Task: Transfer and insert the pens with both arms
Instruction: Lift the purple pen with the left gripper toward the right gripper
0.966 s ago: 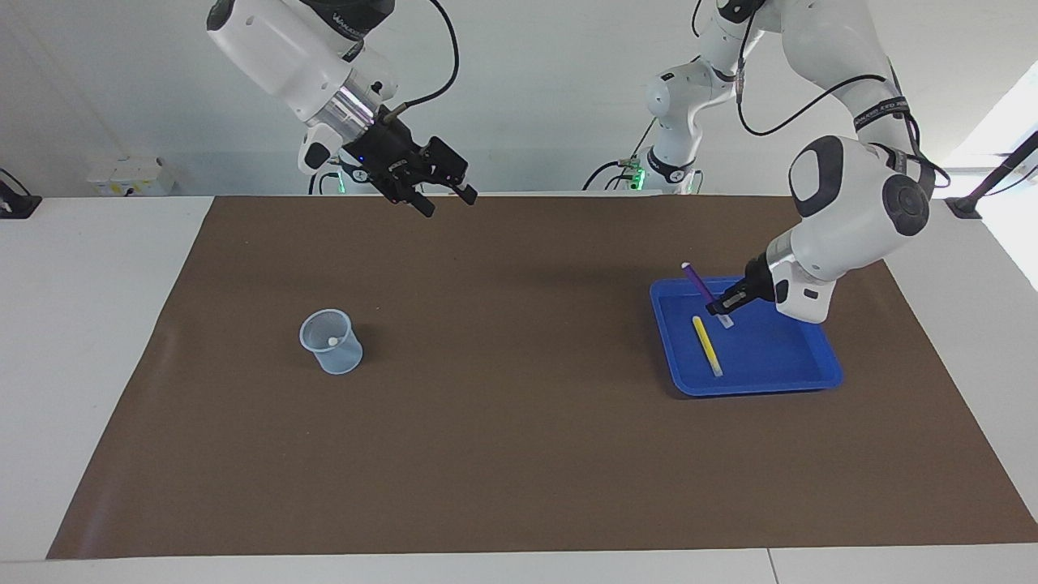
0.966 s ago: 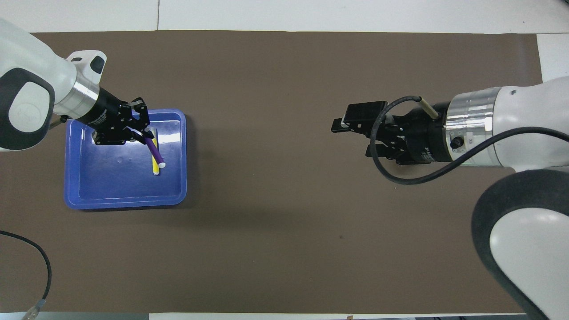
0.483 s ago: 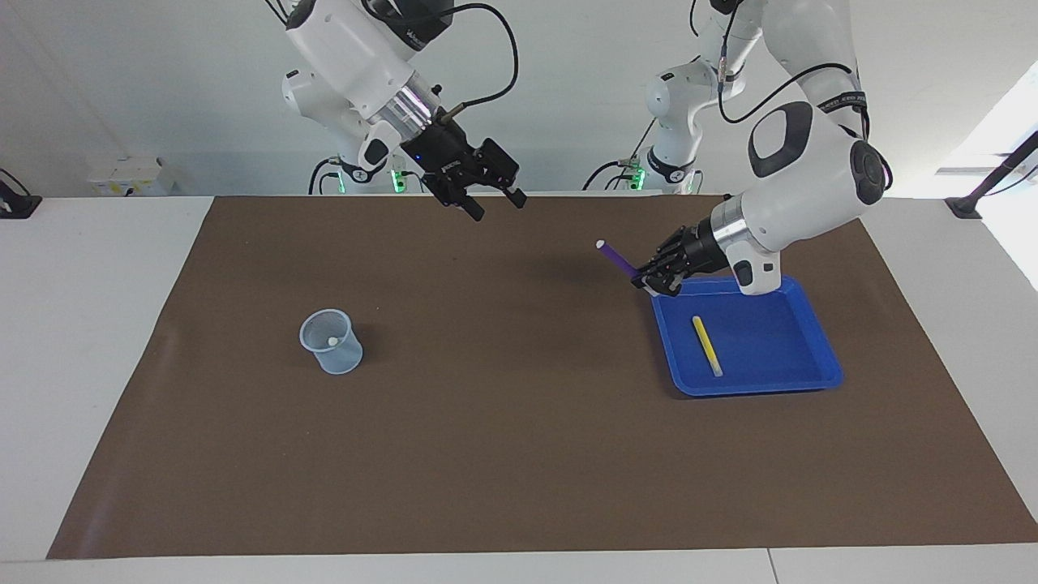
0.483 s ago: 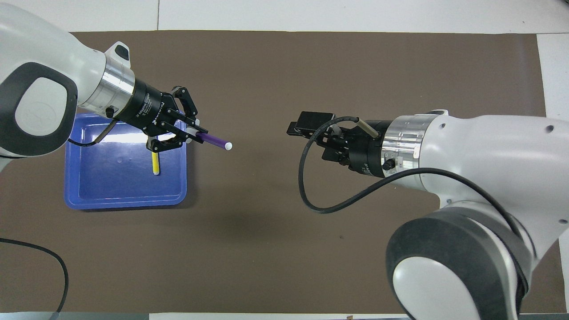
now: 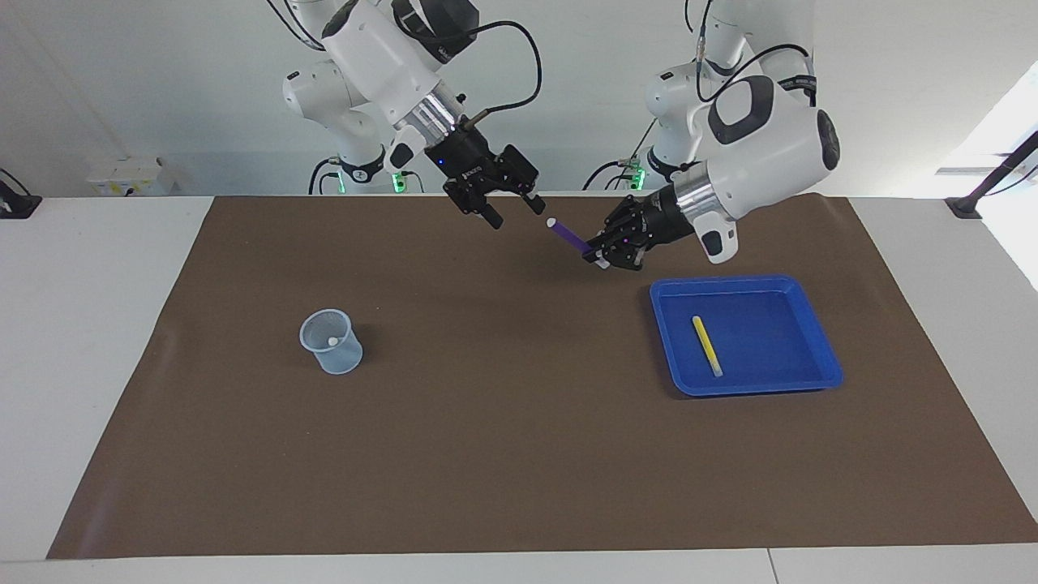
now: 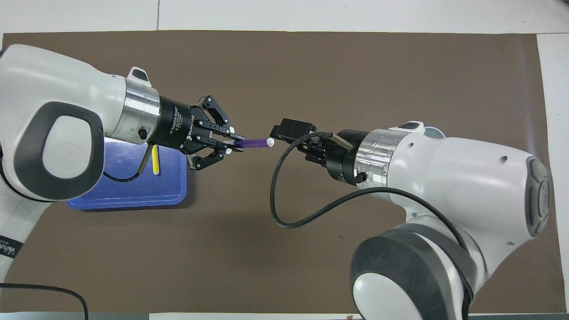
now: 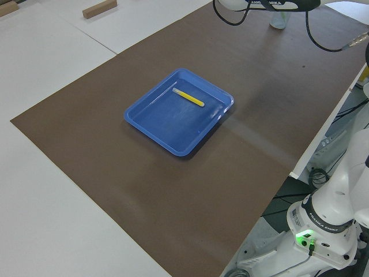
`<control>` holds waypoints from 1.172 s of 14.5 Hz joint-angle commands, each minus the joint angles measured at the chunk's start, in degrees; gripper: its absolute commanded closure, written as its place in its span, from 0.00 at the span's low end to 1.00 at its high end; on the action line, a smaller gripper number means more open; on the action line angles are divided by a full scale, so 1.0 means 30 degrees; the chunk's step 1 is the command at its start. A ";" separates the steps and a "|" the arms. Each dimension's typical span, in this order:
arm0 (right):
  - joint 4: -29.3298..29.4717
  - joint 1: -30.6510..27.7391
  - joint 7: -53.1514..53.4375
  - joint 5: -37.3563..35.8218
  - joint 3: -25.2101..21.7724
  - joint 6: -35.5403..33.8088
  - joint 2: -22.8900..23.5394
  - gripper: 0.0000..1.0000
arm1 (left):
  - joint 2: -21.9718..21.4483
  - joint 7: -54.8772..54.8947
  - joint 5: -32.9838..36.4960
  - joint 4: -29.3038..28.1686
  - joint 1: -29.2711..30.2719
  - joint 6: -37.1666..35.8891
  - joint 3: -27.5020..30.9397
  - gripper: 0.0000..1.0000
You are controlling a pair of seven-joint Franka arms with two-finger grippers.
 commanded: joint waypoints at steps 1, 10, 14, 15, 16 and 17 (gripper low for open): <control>-0.0161 0.0579 -0.0807 0.0371 -0.0009 0.0971 0.0349 0.00 | -0.2835 -0.0805 -0.2002 -0.3010 -0.0490 0.2118 0.0222 1.00; 0.0540 -0.0066 -0.2950 0.0109 -0.0039 -0.2160 0.0408 0.17 | -0.3131 -0.1597 -0.3091 -0.3512 -0.0667 0.2680 0.0222 1.00; 0.0981 -0.0330 -0.3184 0.0077 -0.0039 -0.3042 0.0555 0.24 | -0.3160 -0.1598 -0.3121 -0.3512 -0.0667 0.2709 0.0222 1.00; 0.1010 -0.0359 -0.3213 0.0078 -0.0039 -0.3130 0.0555 0.24 | -0.3160 -0.1598 -0.3121 -0.3512 -0.0667 0.2709 0.0222 1.00; 0.1068 -0.0446 -0.3214 0.0078 -0.0039 -0.3189 0.0584 0.25 | -0.3131 -0.1598 -0.3179 -0.3512 -0.0667 0.2709 0.0222 1.00; 0.1098 -0.0534 -0.3243 0.0078 -0.0039 -0.3189 0.0584 0.26 | -0.3160 -0.1598 -0.3266 -0.3512 -0.0667 0.2709 0.0222 1.00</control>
